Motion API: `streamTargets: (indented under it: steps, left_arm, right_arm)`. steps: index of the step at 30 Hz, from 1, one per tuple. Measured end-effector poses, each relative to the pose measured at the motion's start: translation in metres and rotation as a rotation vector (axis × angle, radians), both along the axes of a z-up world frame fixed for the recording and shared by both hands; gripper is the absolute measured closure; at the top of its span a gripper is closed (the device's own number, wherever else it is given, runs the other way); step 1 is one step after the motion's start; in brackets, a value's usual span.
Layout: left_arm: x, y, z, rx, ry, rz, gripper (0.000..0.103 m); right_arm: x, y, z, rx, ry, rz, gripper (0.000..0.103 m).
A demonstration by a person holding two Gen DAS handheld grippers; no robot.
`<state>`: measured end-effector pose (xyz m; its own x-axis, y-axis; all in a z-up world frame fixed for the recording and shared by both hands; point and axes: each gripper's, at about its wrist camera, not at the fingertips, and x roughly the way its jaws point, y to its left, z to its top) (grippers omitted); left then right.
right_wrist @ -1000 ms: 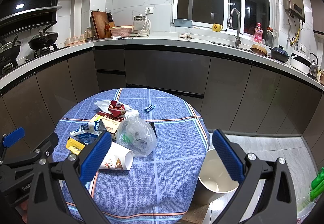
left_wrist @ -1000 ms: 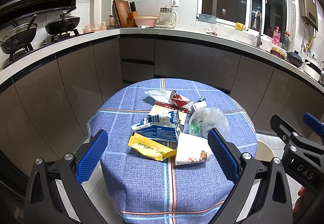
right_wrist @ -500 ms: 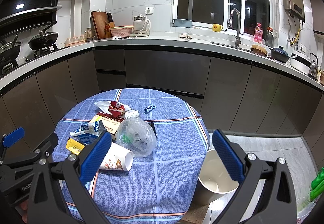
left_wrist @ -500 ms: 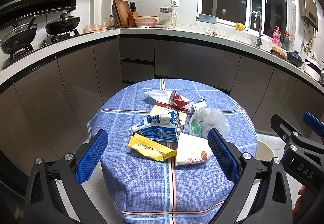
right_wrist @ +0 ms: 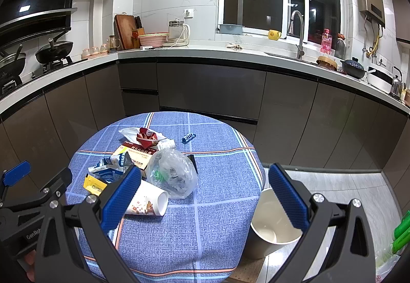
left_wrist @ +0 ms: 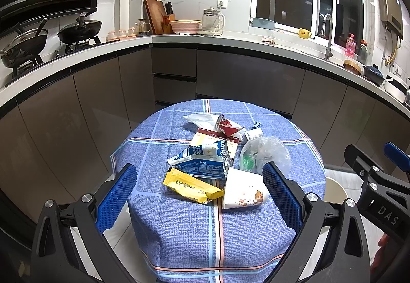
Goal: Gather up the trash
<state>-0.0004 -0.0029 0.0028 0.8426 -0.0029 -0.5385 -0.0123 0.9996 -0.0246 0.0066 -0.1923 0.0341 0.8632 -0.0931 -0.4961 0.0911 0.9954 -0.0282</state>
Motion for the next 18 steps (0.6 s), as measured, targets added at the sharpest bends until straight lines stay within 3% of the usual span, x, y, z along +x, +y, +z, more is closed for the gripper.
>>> streamTargets:
  steps: [18]
  left_arm:
    - [-0.0012,0.0045,0.0012,-0.005,0.002,0.001,0.008]
  right_arm:
    - [0.0011,-0.0003,-0.0011,0.003,0.000,-0.001,0.003]
